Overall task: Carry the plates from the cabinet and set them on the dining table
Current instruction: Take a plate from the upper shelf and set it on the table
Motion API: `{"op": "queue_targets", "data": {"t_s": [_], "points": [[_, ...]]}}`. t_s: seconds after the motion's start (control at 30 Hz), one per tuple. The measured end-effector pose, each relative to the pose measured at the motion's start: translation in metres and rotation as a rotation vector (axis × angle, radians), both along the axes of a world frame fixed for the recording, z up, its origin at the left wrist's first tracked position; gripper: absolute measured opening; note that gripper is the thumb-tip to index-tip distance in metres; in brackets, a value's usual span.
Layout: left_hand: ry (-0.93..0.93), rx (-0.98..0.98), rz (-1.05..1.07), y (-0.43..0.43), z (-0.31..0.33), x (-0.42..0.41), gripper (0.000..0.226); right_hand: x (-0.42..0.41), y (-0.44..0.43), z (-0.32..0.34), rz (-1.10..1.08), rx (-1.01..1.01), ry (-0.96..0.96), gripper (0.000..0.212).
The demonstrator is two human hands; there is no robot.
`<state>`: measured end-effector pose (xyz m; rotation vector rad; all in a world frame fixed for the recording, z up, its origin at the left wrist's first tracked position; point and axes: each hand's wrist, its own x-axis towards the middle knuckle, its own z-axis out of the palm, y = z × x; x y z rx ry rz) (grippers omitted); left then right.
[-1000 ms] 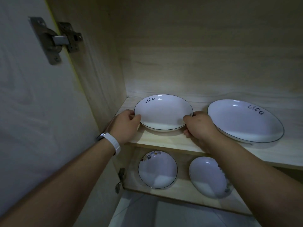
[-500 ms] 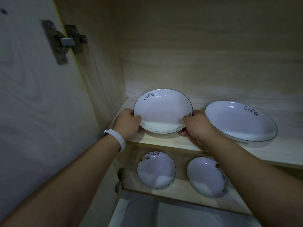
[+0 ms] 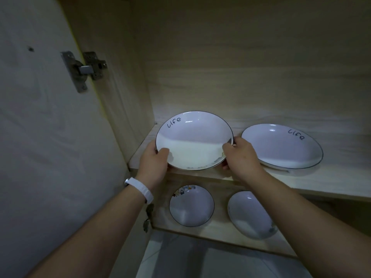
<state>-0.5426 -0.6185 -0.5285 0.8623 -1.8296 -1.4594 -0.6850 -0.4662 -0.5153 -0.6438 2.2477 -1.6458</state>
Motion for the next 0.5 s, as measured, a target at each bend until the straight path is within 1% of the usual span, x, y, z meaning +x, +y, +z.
{"op": "queue_targets", "data": {"t_s": [0.13,0.2,0.27,0.37,0.43,0.5], "points": [[0.107,0.009,0.053,0.020,-0.012,0.005,0.047,0.004,0.016,-0.008,0.021,-0.051,0.044,0.016],[0.148,0.021,0.088,0.033,-0.015,0.007,0.045,0.007,0.024,-0.011,0.020,-0.103,0.024,0.009],[0.196,0.033,0.111,0.046,-0.016,0.007,0.038,0.009,0.031,-0.014,0.012,-0.135,-0.016,0.004],[0.270,0.063,0.107,0.061,-0.014,0.006,0.034,0.010,0.042,-0.015,-0.001,-0.177,-0.050,0.011],[0.284,0.067,0.094,0.068,-0.012,0.007,0.030,0.011,0.049,-0.015,0.004,-0.208,-0.036,0.015],[0.275,0.074,0.079,0.074,-0.009,0.008,0.032,0.014,0.057,-0.013,0.009,-0.229,-0.038,0.021]]}}
